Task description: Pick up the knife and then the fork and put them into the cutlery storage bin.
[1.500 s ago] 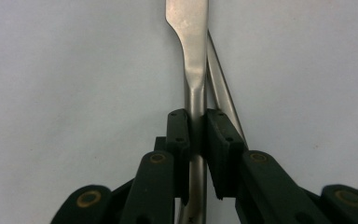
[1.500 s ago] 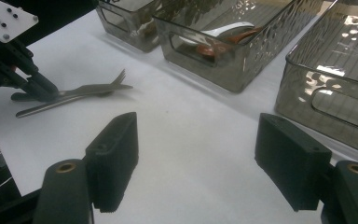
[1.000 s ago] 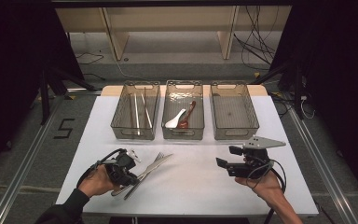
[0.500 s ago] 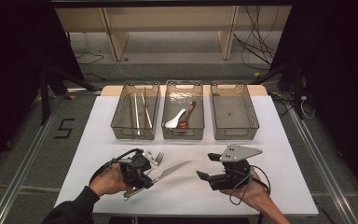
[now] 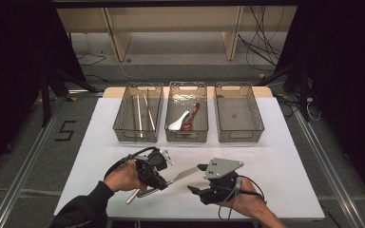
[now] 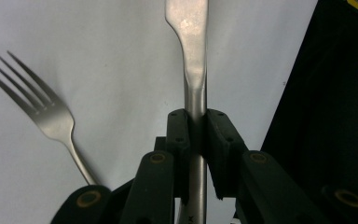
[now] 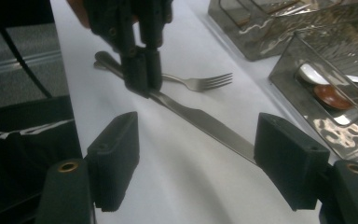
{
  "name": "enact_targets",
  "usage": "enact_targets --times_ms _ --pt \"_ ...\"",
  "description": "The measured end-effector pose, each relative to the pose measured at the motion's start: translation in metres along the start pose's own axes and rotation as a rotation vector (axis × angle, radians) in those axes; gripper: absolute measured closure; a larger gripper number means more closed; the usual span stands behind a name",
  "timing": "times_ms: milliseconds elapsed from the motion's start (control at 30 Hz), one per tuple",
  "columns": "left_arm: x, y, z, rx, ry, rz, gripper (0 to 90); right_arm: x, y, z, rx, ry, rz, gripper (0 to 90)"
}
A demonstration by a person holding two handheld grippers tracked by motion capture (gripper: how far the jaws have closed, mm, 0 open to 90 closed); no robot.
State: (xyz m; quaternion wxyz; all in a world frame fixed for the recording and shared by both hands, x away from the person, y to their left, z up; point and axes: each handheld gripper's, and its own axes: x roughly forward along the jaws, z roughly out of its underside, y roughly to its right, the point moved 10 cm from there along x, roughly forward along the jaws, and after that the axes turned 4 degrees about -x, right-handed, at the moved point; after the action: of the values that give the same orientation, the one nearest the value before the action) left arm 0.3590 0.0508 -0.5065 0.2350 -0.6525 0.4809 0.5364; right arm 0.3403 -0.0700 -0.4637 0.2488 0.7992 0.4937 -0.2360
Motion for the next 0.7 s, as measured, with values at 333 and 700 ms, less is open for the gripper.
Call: enact_targets --times_ms 333,700 --pt "-0.002 0.011 -0.012 0.038 -0.012 0.023 79.3 0.014 -0.006 0.004 -0.128 -0.063 0.018 37.0" --pt "-0.003 0.021 -0.017 0.089 -0.039 0.041 79.3 0.028 -0.015 0.007 -0.275 -0.120 0.022 46.2"
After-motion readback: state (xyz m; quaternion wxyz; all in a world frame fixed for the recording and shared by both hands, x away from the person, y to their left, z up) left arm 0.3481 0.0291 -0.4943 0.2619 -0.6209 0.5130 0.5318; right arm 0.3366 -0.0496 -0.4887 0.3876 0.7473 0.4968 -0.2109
